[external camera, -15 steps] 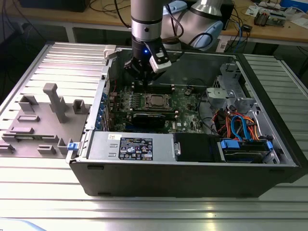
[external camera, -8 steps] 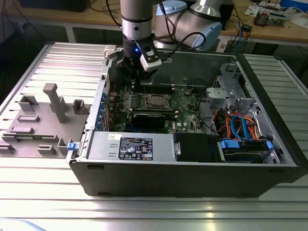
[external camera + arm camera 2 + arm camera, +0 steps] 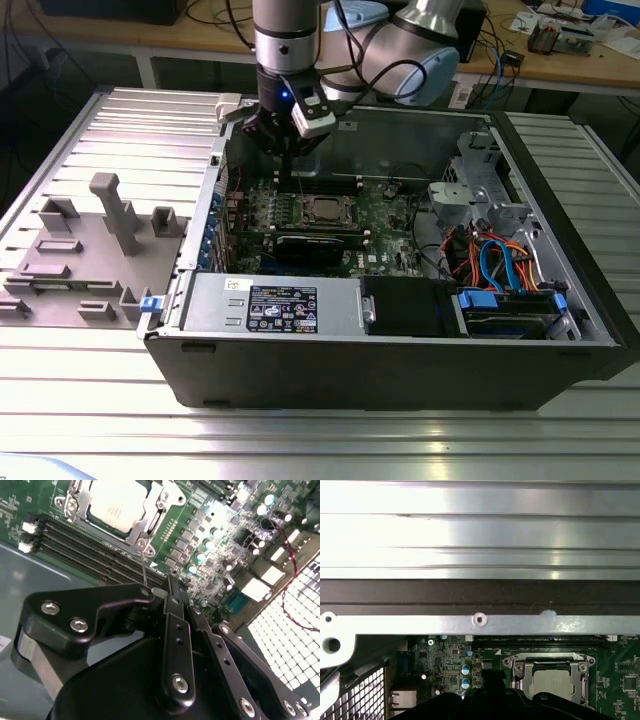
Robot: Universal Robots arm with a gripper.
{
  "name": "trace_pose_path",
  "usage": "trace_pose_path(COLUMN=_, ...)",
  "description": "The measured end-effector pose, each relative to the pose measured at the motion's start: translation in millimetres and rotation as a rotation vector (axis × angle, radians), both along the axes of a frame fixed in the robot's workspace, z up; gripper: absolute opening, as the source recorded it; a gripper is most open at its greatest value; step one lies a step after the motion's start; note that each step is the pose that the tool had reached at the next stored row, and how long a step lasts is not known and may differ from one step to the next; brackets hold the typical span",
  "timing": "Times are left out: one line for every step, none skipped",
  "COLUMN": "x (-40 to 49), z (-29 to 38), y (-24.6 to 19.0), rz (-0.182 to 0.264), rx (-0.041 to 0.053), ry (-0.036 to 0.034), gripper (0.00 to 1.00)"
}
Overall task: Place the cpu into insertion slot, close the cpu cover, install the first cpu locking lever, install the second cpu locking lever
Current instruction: 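Install the first cpu locking lever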
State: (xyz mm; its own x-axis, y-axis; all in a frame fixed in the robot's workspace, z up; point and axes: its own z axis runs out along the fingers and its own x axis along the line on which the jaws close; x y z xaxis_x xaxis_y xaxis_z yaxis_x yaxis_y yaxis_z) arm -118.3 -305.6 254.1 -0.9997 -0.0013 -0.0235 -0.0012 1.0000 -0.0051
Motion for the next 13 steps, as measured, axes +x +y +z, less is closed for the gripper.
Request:
trace_pose_path(x=1.5, z=0.0, y=0.5, rz=0.000, rx=-0.0005, ry=0.0000, gripper=0.11)
trace_pose_path(x=2.8, z=0.0, y=0.7, rz=0.000, rx=-0.0007, ry=0.0000, gripper=0.11)
trace_pose_path(x=4.8, z=0.0, y=0.9, rz=0.000, rx=-0.0009, ry=0.0000, gripper=0.11)
trace_pose_path(x=6.7, z=0.0, y=1.1, rz=0.000, rx=-0.0009, ry=0.0000, gripper=0.11)
trace_pose_path(x=9.1, z=0.0, y=1.1, rz=0.000, rx=-0.0010, ry=0.0000, gripper=0.11)
trace_pose_path(x=11.7, z=0.0, y=1.2, rz=0.000, rx=-0.0010, ry=0.0000, gripper=0.11)
trace_pose_path(x=14.3, z=0.0, y=1.2, rz=0.000, rx=-0.0010, ry=0.0000, gripper=0.11)
trace_pose_path(x=17.0, z=0.0, y=1.2, rz=0.000, rx=-0.0009, ry=0.0000, gripper=0.11)
trace_pose_path(x=20.0, z=-0.1, y=1.2, rz=0.000, rx=-0.0010, ry=0.0000, gripper=0.11)
trace_pose_path(x=22.1, z=-0.1, y=1.2, rz=0.000, rx=-0.0010, ry=0.0001, gripper=0.11)
trace_pose_path(x=25.2, z=-0.2, y=1.2, rz=0.000, rx=-0.0010, ry=0.0001, gripper=0.11)
trace_pose_path(x=27.0, z=-0.4, y=1.2, rz=0.000, rx=-0.0010, ry=0.0000, gripper=0.11)
trace_pose_path(x=27.8, z=-0.8, y=1.2, rz=0.000, rx=-0.0009, ry=0.0000, gripper=0.11)
